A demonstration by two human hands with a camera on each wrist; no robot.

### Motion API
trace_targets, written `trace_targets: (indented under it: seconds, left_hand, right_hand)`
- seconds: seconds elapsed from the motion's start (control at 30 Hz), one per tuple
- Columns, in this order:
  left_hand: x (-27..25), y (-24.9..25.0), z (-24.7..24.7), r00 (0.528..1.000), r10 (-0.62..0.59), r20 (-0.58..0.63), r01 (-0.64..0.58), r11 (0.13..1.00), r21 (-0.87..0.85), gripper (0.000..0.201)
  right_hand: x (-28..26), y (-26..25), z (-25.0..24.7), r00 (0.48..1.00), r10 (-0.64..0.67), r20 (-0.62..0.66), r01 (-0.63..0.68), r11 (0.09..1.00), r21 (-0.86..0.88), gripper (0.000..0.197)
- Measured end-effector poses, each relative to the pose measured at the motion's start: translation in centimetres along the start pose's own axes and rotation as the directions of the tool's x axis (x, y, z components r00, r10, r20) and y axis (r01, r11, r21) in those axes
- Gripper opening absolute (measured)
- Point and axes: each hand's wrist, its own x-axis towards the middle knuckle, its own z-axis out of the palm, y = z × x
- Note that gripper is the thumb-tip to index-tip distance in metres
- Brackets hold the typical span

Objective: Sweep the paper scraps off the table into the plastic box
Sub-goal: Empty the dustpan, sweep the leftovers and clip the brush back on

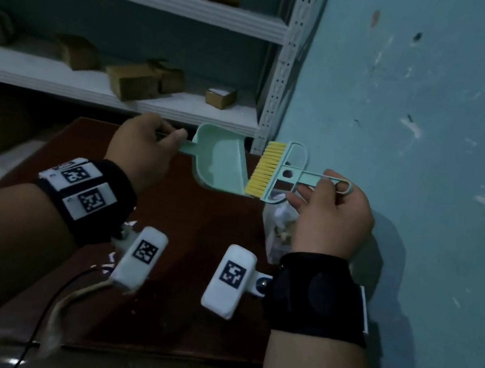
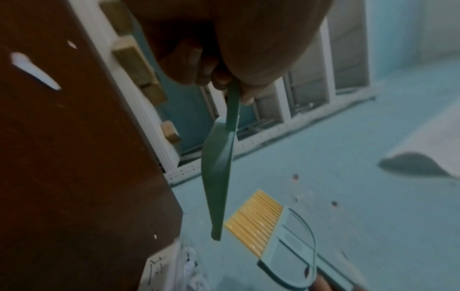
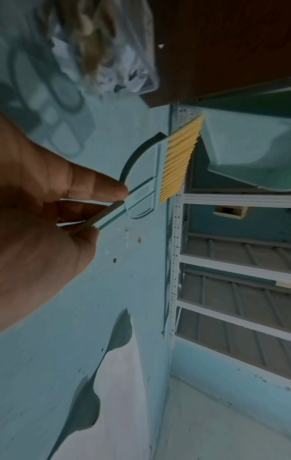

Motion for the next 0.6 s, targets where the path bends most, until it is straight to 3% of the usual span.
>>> trace_targets:
  seconds: [0.2,0.37,0.5,0.6]
  left_hand:
    - [-2.6,-7.1,-8.9,0.97,-0.229,-0.083,0.226,0.973,-0.045,0.03]
    - [-7.0,-14.4,-15.4,0.892,-0.393,-0.225,0.392,0.919,-0.05,0.034]
    - [-9.0,-17.6,-17.2,0.826,-0.487,-0.284,0.471,0.873,-0.127,0.034]
    - [-7.9,-18.4,-17.3,0.821,-0.499,-0.277,0.474,0.867,-0.155,0.034]
  right_hand:
    - [-3.7,0.8,4.2,0.989,0.087,0.119,-0.103,0.984,0.142,0.014]
    - [-7.5,1.5,7.8,0.963,0.132,0.234,-0.163,0.98,0.117,0.012]
    - [-10.9,2.2,10.2,0.928,0.082,0.364,-0.065,0.996,-0.058,0.014]
    - [-12.4,2.7,11.5,0.914,0.041,0.404,0.039,0.982,-0.187,0.015]
